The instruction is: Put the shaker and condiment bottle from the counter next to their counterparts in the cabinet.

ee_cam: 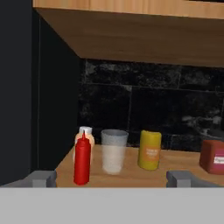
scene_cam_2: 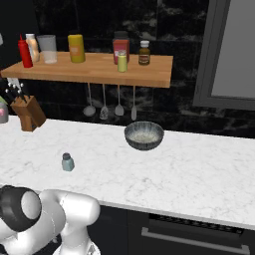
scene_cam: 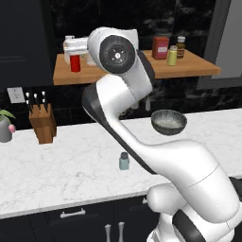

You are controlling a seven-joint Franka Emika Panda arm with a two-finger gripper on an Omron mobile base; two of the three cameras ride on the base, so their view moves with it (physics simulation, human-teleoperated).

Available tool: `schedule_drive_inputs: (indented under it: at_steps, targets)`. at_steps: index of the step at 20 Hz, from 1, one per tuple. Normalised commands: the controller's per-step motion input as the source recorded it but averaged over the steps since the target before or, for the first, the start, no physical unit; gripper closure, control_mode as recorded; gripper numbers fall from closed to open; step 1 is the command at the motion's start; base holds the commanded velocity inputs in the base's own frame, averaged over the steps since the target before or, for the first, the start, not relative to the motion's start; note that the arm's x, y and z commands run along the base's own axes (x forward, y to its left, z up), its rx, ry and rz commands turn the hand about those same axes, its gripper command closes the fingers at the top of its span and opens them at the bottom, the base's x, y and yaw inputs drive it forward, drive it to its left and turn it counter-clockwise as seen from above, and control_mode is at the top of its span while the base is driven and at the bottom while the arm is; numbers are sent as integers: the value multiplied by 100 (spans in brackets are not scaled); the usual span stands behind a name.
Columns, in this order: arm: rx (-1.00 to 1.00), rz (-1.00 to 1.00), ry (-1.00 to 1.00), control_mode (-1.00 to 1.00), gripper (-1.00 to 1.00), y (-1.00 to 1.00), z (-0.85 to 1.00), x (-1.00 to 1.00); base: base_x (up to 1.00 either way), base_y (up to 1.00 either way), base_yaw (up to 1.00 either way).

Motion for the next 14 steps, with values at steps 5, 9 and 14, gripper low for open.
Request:
schedule_drive_inputs:
  at_steps: [5, 9, 14]
  targets:
    - [5, 18, 0, -100, -100, -100, -80, -32, 0, 0, 0]
    - [11, 19, 1, -100, -100, -86, -100, -61, 0, 0, 0]
    - [13, 20, 0, -100, -100, -70, -100, -79, 0, 0, 0]
